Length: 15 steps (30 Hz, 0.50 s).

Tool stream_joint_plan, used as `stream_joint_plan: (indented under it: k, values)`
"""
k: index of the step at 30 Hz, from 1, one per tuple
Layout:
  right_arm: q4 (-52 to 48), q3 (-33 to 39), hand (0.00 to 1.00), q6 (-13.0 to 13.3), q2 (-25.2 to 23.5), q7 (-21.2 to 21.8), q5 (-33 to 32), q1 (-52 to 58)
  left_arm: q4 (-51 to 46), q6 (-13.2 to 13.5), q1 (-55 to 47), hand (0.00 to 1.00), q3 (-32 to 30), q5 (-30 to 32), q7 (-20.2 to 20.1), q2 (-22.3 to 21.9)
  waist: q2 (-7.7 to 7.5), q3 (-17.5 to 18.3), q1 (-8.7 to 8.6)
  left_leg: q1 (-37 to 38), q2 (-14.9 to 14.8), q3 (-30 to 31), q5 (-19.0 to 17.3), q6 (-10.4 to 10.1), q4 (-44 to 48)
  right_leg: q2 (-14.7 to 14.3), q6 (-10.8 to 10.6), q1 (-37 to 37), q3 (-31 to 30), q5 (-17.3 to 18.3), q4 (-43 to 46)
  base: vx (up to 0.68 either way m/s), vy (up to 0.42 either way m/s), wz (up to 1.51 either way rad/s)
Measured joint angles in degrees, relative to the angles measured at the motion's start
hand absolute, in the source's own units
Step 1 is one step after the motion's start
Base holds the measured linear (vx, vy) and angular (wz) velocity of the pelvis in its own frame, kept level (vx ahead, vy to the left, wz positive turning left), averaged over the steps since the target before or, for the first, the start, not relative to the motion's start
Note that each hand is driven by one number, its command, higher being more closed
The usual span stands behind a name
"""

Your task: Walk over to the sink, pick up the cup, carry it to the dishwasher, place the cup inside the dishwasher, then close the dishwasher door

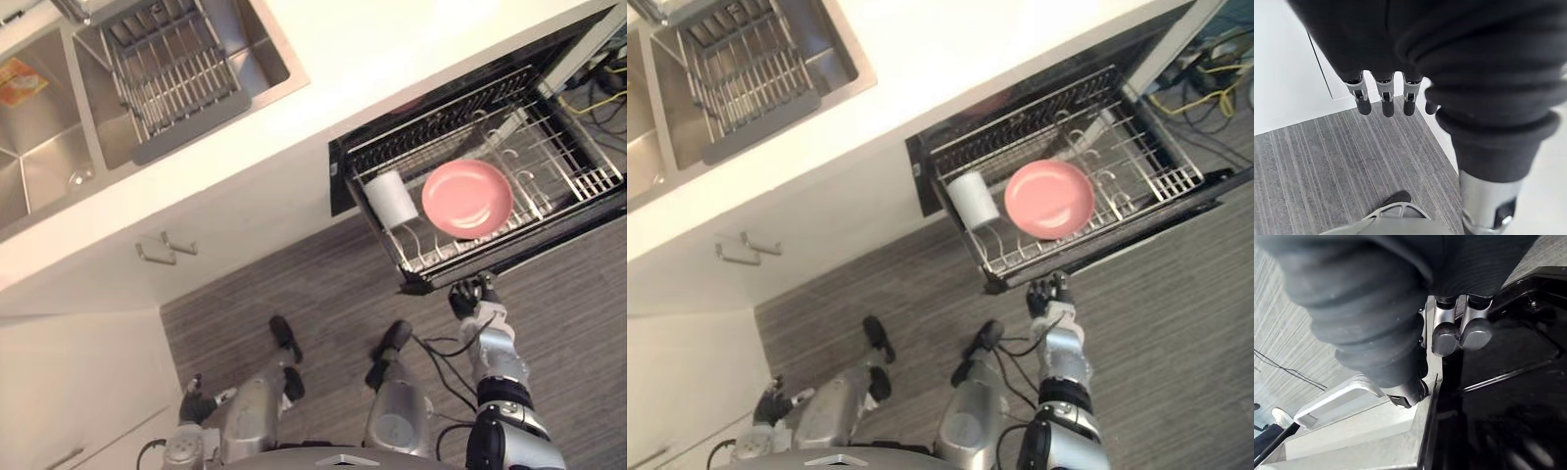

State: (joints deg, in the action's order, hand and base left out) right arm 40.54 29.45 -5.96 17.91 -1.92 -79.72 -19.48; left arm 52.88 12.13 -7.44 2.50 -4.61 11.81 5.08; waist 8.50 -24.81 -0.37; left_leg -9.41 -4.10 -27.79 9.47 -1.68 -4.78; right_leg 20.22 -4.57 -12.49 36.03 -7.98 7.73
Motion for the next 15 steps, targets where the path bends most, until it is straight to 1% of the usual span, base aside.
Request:
stream_joint_plan:
  k: [1,2,3,4,6,8,9,10,11,12,13,14,15]
  values:
    - [1.45,-0.08,1.00,0.00,1.51,-0.15,1.44,-1.68,-0.13,-0.19,0.15,0.00,0.21,-0.11,0.00,-0.09,0.38,-0.24,0.05,-0.45,0.20,0.41,0.13,0.15,0.00,0.49,-0.09,-0.45,0.32,0.08,0.65,0.01,-0.046,0.25]
    - [2.69,-0.11,1.00,0.19,3.48,-0.75,2.93,-3.85,-0.60,-0.37,0.29,0.00,0.53,-0.28,0.00,-0.28,1.13,-0.55,0.07,-1.23,0.45,1.07,0.43,0.58,0.00,0.91,-0.28,-1.08,0.78,0.36,1.77,0.00,-0.035,0.23]
    - [3.12,-0.28,1.00,0.17,4.06,-0.75,3.38,-4.34,-0.59,-0.36,0.39,0.00,0.61,-0.28,0.00,-0.34,1.25,-0.56,0.13,-1.52,0.52,1.16,0.48,0.59,0.00,1.07,-0.27,-1.31,0.89,0.48,2.02,-0.02,-0.037,0.28]
    - [3.78,-1.82,1.00,0.15,6.50,-1.19,3.82,-6.88,-0.49,-0.56,1.05,0.00,1.26,-0.34,0.02,-0.55,2.11,-0.98,0.63,-2.61,0.72,1.65,0.89,0.87,-0.02,1.64,0.30,-2.40,1.16,0.97,3.16,-0.04,-0.039,0.26]
    - [6.07,-2.92,1.00,0.04,9.30,-1.32,4.99,-11.50,-0.46,-0.84,1.79,0.00,2.31,-0.35,0.07,-0.59,3.35,-1.49,1.16,-4.03,1.01,3.00,1.38,0.31,-0.03,2.36,0.22,-3.31,2.02,1.18,3.92,-0.05,-0.049,0.28]
    - [8.49,-5.48,1.00,0.14,13.59,-1.67,5.95,-17.87,-0.41,-0.85,2.98,0.00,3.81,-0.37,0.19,-1.13,5.39,-1.87,3.21,-6.30,1.25,4.88,1.50,0.21,-0.03,2.69,0.51,-5.11,2.89,1.13,4.70,-0.09,-0.062,0.25]
    - [9.33,-6.44,1.00,0.40,14.55,-2.07,5.99,-19.70,-0.38,-0.85,3.14,0.00,4.38,-0.38,0.23,-1.18,5.80,-1.58,3.77,-7.28,1.28,5.34,1.50,0.21,-0.04,2.80,0.62,-5.94,3.06,1.06,4.82,-0.08,-0.060,0.24]
    - [11.12,-8.33,1.00,0.74,16.03,-2.41,6.54,-23.69,-0.30,-0.84,3.49,0.00,4.85,-0.44,0.21,-1.32,6.45,-1.11,4.90,-9.08,1.28,6.30,1.49,0.20,-0.04,2.93,0.92,-7.44,3.75,0.86,5.01,-0.08,-0.072,0.23]
    - [12.86,-9.30,1.00,0.87,17.51,-2.57,8.15,-26.84,-0.25,-0.79,3.83,0.00,5.18,-0.77,0.18,-1.53,6.94,-0.77,6.16,-10.48,1.32,7.52,1.62,0.00,-0.04,2.96,1.36,-8.52,4.23,0.83,5.16,-0.05,-0.057,0.22]
    - [13.09,-9.74,1.00,0.88,18.13,-2.67,8.76,-27.83,-0.23,-0.75,3.98,0.00,5.46,-0.86,0.15,-1.60,7.06,-0.68,6.78,-10.84,1.28,7.72,1.69,-0.11,-0.04,2.99,1.58,-8.83,4.42,0.90,5.36,-0.06,-0.067,0.21]
    - [13.40,-12.10,1.00,0.51,19.15,-2.49,10.64,-29.42,-0.02,-0.64,4.00,0.00,5.98,-0.88,0.12,-1.66,7.46,-0.39,7.77,-11.51,1.31,8.67,1.82,-0.29,-0.04,3.12,1.84,-9.24,4.91,1.09,5.88,-0.03,-0.046,0.21]
    - [13.42,-14.32,1.00,0.31,19.34,-2.25,12.28,-31.11,0.20,-0.40,4.06,0.00,6.72,-0.94,0.10,-1.67,7.75,-0.17,8.52,-11.89,1.52,9.68,2.07,-0.65,-0.03,3.50,2.05,-9.40,5.51,1.39,6.59,-0.02,-0.043,0.23]
    - [13.43,-15.55,1.00,-0.03,19.33,-2.21,12.95,-32.00,0.27,-0.31,4.15,0.00,6.92,-0.94,0.06,-1.68,8.00,0.01,8.86,-12.06,1.70,10.22,2.08,-0.67,-0.03,3.71,1.98,-9.48,5.64,1.60,7.02,-0.01,-0.031,0.26]
